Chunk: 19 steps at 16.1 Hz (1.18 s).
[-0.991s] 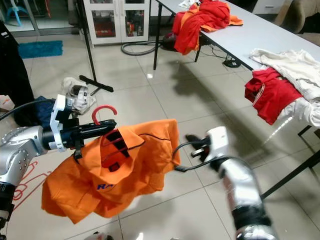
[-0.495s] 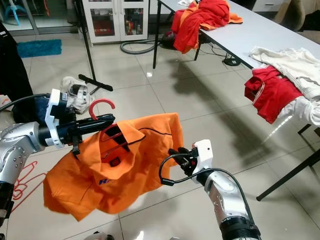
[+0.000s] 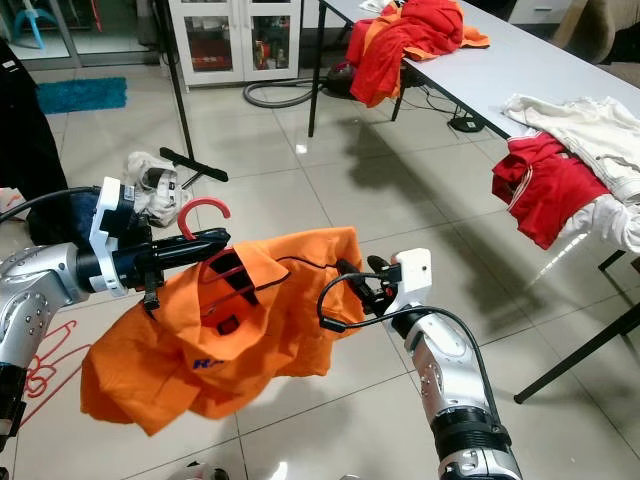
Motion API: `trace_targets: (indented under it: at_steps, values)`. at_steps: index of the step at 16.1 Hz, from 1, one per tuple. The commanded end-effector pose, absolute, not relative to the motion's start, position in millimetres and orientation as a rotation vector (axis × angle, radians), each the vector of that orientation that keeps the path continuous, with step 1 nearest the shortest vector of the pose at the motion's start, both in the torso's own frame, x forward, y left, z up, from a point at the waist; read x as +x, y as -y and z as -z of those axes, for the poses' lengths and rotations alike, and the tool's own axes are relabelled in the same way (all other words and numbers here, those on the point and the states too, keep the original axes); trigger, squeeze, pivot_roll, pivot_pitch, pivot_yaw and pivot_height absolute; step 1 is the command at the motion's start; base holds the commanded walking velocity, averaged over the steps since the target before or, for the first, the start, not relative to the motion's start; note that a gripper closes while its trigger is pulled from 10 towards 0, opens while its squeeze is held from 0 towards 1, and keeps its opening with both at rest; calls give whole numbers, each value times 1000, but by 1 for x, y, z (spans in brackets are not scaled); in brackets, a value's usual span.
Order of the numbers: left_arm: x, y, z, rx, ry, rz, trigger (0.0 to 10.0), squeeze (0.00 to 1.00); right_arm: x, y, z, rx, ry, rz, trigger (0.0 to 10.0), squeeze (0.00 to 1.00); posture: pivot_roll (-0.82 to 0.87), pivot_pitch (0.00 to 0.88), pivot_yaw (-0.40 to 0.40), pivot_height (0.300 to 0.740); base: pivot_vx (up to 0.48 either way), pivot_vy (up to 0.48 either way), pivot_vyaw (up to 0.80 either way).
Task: Hang hanger
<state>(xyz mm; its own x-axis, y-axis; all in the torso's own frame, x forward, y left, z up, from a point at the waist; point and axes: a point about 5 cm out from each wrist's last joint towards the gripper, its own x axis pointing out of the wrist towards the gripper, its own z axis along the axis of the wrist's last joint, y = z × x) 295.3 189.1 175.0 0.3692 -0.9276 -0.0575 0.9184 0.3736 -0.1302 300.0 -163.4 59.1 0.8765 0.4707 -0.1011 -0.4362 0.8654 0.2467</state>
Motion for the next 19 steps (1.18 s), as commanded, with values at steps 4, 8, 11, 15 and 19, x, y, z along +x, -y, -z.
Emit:
trace_targets:
  at_steps: [4,8,11,15,19]
  values:
    - [294,-188,-187,-70,-72,1210,10000,0,292,165,-58,229,-162,-489,10000,1000,-18,34,-63,740,0,0,0]
    - [294,-189,-186,-71,-85,1206,10000,0,274,172,-53,222,-175,-480,10000,1000,-30,43,-57,740,0,0,0]
    - [294,-188,-184,-71,-91,1207,10000,0,268,176,-57,190,-162,-464,10000,878,-33,44,-59,740,0,0,0]
    - [294,-189,-184,-72,-94,1205,10000,0,257,170,-53,207,-191,-483,10000,0,-36,48,-60,740,0,0,0]
    - [293,-190,-185,-71,-93,1202,10000,0,250,153,-53,276,-228,-537,10000,0,-24,51,-64,740,0,0,0]
